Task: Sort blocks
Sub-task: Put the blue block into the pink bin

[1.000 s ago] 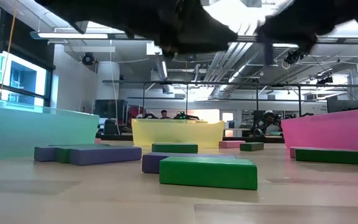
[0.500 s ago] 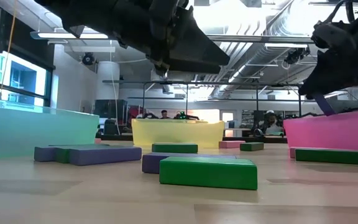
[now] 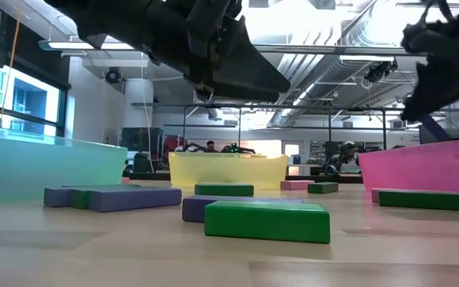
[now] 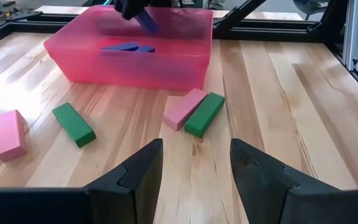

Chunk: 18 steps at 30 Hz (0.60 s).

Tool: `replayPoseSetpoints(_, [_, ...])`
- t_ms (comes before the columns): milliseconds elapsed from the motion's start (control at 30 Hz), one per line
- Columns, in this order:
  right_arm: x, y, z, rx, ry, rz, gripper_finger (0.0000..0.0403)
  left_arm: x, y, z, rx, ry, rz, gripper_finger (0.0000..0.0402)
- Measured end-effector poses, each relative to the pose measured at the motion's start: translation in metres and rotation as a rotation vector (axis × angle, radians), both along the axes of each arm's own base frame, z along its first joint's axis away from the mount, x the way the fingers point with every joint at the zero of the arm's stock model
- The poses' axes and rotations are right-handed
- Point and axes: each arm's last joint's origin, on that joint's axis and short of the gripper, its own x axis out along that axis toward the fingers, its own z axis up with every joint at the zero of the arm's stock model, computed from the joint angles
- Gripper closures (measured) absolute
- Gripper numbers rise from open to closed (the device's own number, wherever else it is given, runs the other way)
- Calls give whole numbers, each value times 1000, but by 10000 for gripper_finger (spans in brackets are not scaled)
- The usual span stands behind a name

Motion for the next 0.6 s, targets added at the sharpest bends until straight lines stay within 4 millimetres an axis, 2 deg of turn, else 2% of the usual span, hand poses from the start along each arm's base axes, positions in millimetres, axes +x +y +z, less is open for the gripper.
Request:
replayPoseSetpoints(267, [-13,-2,-44,174,145,-29,328,0,0,-1,-4,7,2,227])
replayPoseSetpoints(467, [-20,-5,-62,220,188,-29,327,0,0,-1,-3,11,2,227])
replayPoseSetpoints(533, [-20,-4,-62,217,191,-12,311,0,0,-1,-3,12,2,227])
replayPoseSetpoints(600, [-20,-5,-62,207,202,7,276,0,0,-1,-3,12,2,227])
